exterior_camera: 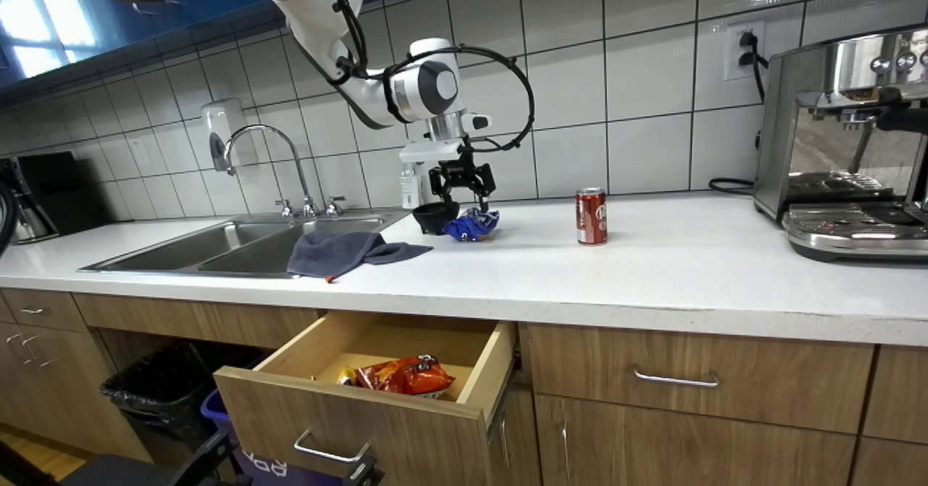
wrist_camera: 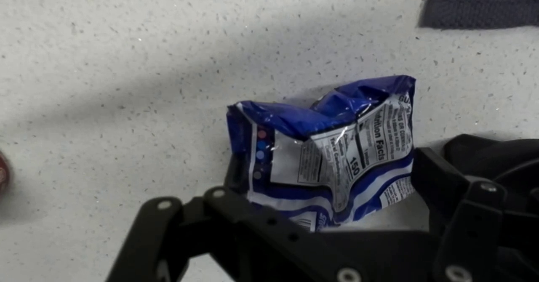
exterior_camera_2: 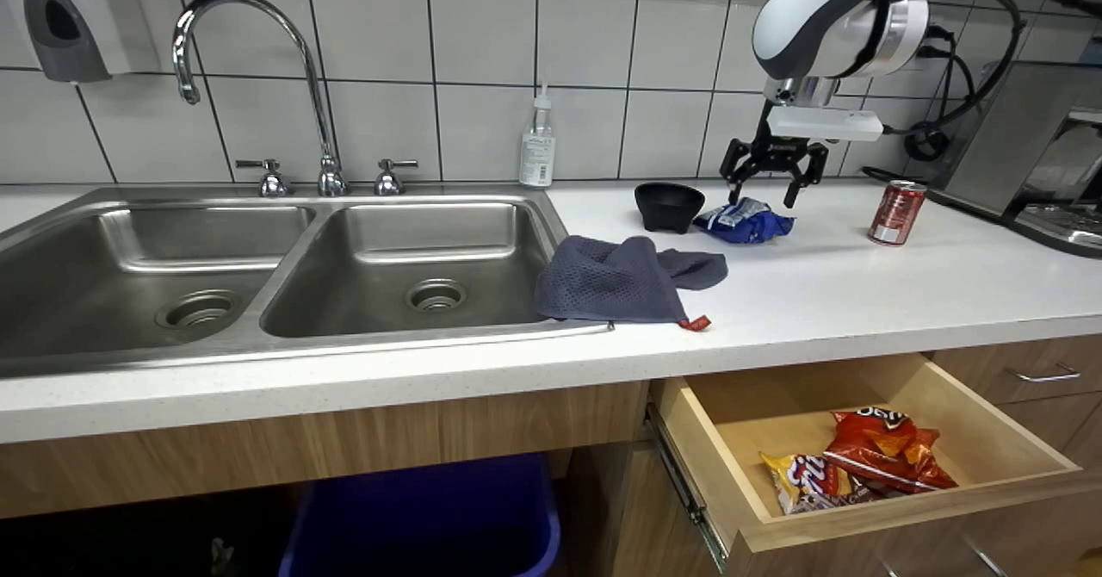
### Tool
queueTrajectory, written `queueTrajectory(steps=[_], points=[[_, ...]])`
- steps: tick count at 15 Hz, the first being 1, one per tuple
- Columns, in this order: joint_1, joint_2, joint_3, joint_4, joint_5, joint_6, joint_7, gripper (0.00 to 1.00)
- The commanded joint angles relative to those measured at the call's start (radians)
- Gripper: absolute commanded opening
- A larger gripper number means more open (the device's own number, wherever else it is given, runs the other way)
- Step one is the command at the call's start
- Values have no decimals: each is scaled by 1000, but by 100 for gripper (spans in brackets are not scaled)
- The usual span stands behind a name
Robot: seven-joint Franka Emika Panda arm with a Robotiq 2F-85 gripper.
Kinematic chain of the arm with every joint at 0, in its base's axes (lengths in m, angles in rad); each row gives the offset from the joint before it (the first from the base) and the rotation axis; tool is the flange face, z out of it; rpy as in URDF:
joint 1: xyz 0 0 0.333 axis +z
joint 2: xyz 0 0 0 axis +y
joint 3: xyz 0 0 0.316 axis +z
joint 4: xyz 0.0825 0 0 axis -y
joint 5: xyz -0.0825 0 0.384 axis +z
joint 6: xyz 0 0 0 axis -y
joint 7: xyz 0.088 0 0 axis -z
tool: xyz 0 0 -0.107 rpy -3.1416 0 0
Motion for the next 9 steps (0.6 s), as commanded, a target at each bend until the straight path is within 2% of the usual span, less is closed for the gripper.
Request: queueTrajectory(steps=[1, 2, 3, 5, 9], points=[[-3, 45, 5, 90, -12, -59, 1, 100], [-3, 51, 5, 100, -12, -63, 1, 100], [-4, 56, 7, 108, -9, -65, 0, 75], [-4, 66, 7, 126, -10, -74, 0, 66], [-6, 84, 7, 156, -9, -91, -1, 34]])
